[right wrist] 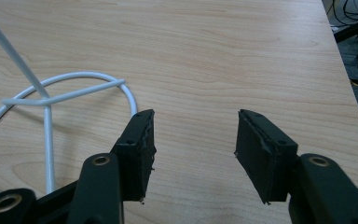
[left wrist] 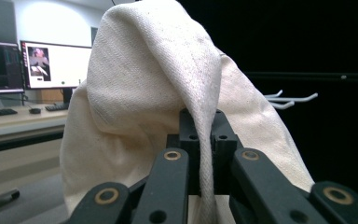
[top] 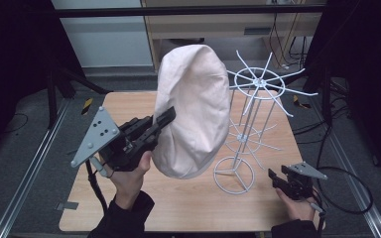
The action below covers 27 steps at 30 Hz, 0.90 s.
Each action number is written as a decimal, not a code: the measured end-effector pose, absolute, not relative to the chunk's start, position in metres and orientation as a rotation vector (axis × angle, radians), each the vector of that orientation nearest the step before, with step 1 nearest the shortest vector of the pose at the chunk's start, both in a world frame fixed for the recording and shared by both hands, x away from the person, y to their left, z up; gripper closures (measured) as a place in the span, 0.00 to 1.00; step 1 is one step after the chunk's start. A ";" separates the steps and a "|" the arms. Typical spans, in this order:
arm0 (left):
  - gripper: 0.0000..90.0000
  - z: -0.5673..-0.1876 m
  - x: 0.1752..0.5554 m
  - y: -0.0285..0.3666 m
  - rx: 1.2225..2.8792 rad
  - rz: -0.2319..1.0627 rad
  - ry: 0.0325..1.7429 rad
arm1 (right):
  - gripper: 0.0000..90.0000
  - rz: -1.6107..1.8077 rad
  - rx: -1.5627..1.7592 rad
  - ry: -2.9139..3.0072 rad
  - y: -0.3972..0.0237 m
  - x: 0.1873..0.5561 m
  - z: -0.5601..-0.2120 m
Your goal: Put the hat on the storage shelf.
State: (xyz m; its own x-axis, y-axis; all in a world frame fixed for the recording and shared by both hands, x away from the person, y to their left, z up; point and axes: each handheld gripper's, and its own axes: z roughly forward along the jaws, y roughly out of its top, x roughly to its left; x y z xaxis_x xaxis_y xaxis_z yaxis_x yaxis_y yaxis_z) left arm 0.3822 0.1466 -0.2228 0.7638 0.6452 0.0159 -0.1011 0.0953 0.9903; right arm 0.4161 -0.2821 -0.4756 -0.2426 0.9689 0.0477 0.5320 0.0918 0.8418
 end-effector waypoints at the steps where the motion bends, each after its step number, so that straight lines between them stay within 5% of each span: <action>1: 0.97 -0.227 0.386 0.142 1.391 0.576 0.492 | 0.52 1.047 1.465 1.834 -0.282 0.416 -0.476; 27: 0.94 -0.274 0.414 0.124 1.567 0.511 0.560 | 0.51 1.048 1.476 1.841 -0.282 0.417 -0.476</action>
